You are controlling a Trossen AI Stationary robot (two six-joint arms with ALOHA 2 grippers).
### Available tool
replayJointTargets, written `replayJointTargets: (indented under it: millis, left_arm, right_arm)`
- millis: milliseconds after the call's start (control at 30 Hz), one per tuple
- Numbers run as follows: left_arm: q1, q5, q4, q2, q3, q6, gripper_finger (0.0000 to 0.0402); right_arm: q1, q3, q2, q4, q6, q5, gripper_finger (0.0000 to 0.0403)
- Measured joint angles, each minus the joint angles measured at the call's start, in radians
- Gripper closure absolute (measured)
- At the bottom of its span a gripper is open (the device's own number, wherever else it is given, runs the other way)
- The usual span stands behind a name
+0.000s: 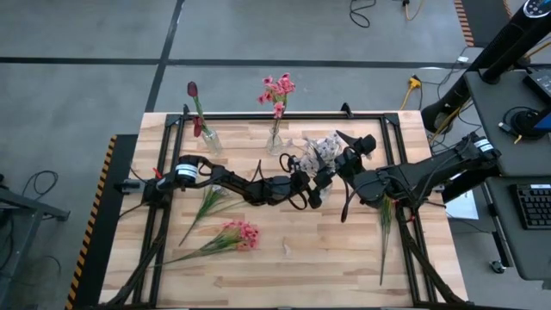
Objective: Sort flowers into vase by color
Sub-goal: Put the right white flowers into the right transparent vase
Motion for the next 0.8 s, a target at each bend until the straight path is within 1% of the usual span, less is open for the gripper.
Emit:
replayJointTargets:
  millis: [800]
  left_arm:
    - [-0.002, -0.006, 0.000, -0.001, 0.001, 0.000, 0.0098]
  right_arm:
    - [0.000, 0.000, 0.000, 0.003, 0.022, 0.000, 0.0039]
